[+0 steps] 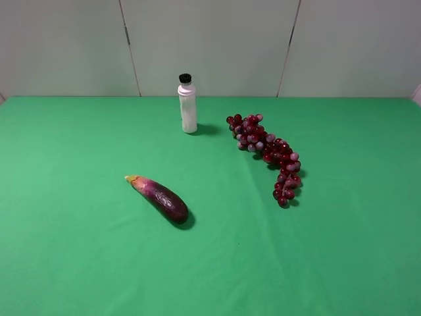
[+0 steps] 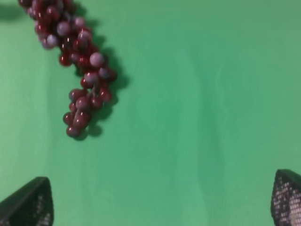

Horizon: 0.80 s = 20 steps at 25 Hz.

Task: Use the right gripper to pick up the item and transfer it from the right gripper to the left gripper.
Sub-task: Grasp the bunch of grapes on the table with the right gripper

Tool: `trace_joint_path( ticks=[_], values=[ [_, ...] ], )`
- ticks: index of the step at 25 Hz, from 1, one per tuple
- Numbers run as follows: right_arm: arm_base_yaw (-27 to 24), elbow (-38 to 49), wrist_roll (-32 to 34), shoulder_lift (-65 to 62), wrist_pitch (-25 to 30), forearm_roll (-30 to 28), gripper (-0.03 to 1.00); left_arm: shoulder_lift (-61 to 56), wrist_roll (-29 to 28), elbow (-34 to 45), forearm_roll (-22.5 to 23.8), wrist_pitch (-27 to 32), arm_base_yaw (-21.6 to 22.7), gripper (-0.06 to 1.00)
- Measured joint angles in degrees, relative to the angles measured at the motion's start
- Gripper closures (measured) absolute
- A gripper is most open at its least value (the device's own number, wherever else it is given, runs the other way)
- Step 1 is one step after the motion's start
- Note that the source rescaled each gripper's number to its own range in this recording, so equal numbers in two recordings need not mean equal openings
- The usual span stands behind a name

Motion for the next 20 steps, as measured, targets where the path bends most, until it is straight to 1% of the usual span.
trace_joint_path(
  ticks=[3, 5, 8, 11, 13, 16, 20],
  values=[
    [0.2, -2.9, -0.5, 11.4, -1.1, 1.0, -0.03, 0.0, 0.0, 0.0, 0.0, 0.0, 0.0, 0.09],
    [1.5, -4.8, -0.6, 18.0, -2.1, 1.0, -0.03, 0.0, 0.0, 0.0, 0.0, 0.0, 0.0, 0.09],
    [5.5, -7.7, -0.1, 27.9, -4.6, 0.6, -0.03, 0.0, 0.0, 0.0, 0.0, 0.0, 0.0, 0.09],
    [10.1, -10.9, 2.2, 37.7, -6.9, -0.7, -0.03, 0.0, 0.0, 0.0, 0.0, 0.0, 0.0, 0.09],
    [11.9, -13.5, 2.9, 44.2, -8.2, -1.3, -0.03, 0.0, 0.0, 0.0, 0.0, 0.0, 0.0, 0.09],
    [12.5, -17.4, 3.3, 51.9, -10.0, -1.3, -0.03, 0.0, 0.0, 0.0, 0.0, 0.0, 0.0, 0.09],
    [13.5, -21.2, 3.3, 58.8, -11.3, 0.4, -0.03, 0.0, 0.0, 0.0, 0.0, 0.0, 0.0, 0.09]
  ],
)
